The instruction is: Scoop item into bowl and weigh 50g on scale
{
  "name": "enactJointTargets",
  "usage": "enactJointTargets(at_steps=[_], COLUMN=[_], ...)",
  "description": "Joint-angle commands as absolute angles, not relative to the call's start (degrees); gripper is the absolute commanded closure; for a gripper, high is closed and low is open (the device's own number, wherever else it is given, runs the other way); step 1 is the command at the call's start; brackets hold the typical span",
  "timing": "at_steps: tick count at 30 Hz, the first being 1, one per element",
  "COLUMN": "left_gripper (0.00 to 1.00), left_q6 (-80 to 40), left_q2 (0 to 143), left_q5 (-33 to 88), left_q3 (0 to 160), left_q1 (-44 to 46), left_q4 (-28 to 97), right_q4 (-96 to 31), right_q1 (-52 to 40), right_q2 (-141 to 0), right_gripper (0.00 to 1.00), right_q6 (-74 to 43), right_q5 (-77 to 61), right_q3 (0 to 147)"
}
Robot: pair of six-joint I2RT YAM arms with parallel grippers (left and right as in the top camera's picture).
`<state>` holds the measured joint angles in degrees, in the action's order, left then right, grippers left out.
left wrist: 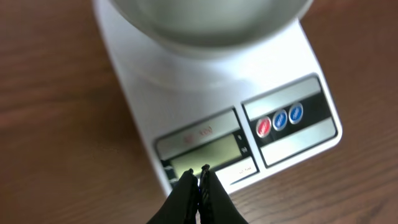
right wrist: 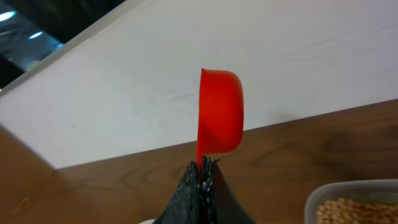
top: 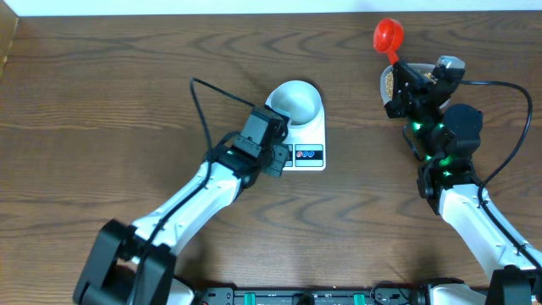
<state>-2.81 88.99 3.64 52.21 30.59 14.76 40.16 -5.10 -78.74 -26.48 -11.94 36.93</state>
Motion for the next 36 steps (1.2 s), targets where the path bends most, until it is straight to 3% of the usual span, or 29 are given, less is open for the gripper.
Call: enactJointTargets(at_steps=[1,10,36], left_gripper=[0.93,0.93,0.93], left_q6=[-2.79,-2.85,-2.17], left_q2=[93.01,100.51,102.89], left_q5=[7.05,7.07,8.58], left_q3=[51.99,51.99,51.99], left_q1=[32.91,37.1,34.37], left_q4=[13.74,5.43,-2.26], right_q4=[40.53,40.53,40.51], right_q1=[-4.91,-4.86,-4.91], right_q2=[-78.89,-78.89,-78.89], right_gripper=[0.99,0.99,0.99], right_q6=[-25.63,-25.61,-25.63], right_q5=[-7.25,-6.33,-6.81], right_q3=[38.48,38.48,38.48])
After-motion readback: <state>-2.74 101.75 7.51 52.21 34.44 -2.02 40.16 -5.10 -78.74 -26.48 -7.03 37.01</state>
